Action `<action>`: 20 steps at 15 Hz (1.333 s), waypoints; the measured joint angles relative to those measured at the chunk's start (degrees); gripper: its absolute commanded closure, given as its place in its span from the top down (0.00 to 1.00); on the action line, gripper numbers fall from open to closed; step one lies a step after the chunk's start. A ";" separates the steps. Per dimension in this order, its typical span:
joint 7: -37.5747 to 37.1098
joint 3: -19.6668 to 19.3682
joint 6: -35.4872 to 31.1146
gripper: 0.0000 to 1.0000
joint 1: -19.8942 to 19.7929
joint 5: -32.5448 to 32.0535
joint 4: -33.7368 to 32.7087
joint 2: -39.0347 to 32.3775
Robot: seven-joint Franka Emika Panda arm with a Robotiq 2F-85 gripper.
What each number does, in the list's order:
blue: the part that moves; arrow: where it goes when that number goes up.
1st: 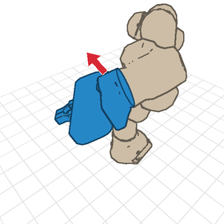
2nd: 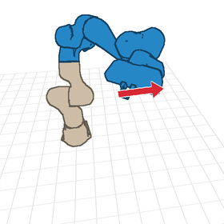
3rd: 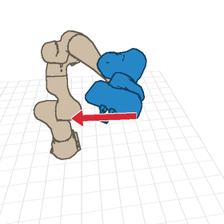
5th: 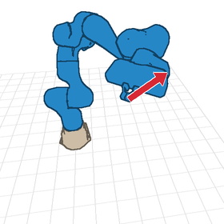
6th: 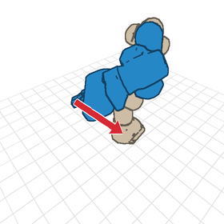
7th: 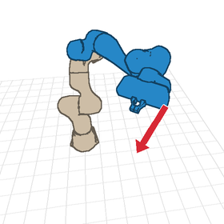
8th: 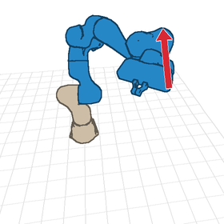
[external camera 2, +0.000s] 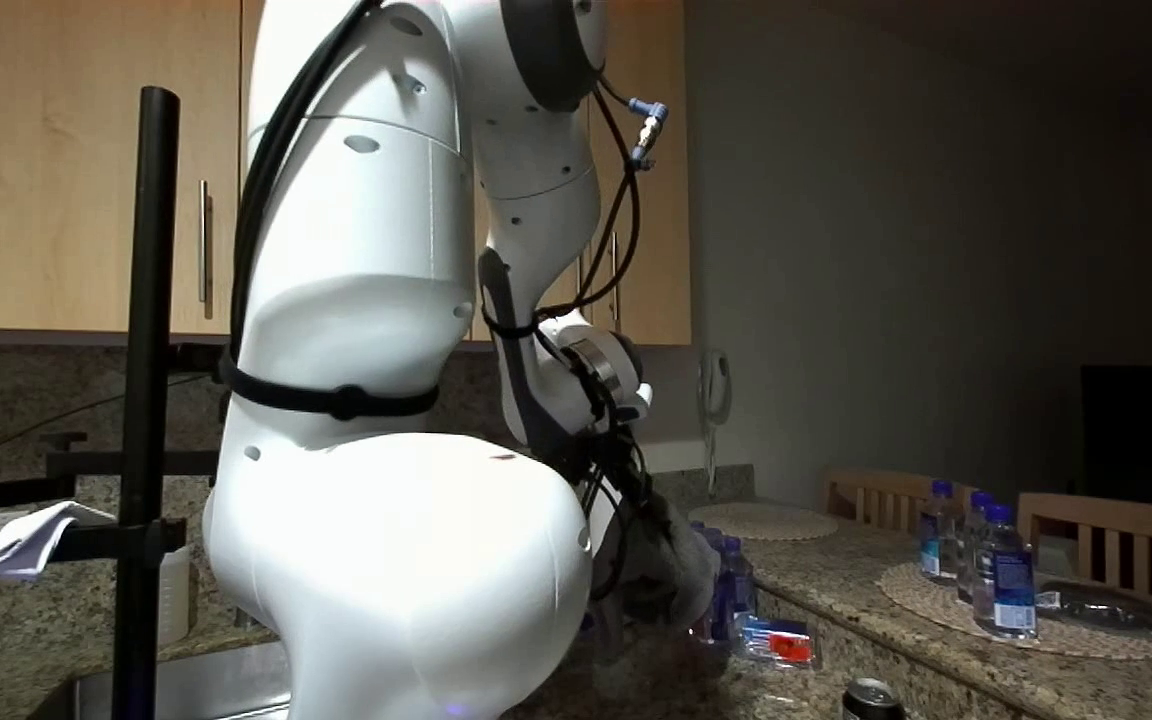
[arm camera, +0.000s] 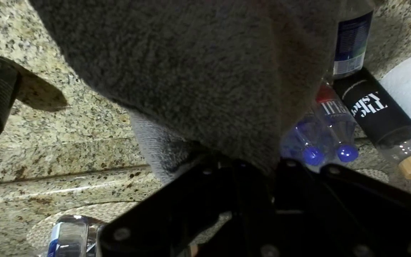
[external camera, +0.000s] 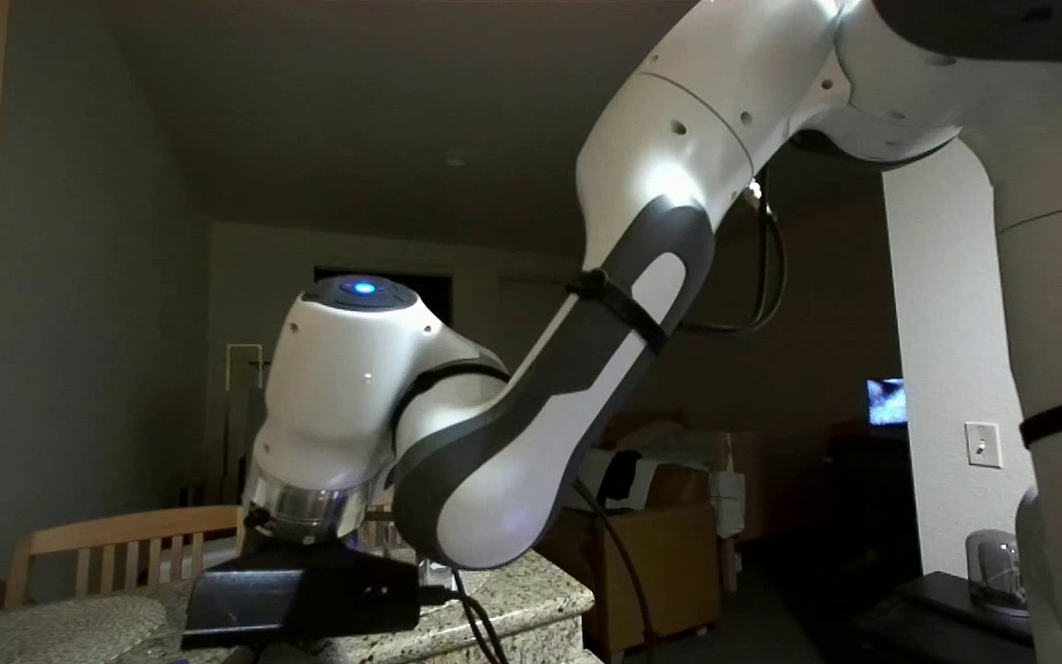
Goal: Move the towel from right to left.
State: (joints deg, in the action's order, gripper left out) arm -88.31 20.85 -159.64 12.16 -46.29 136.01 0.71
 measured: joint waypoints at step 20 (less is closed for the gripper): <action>-8.17 -4.49 12.73 0.09 7.76 5.61 -17.72 -28.95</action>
State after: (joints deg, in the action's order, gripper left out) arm -96.48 16.36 -146.91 19.93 -40.68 118.29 -28.24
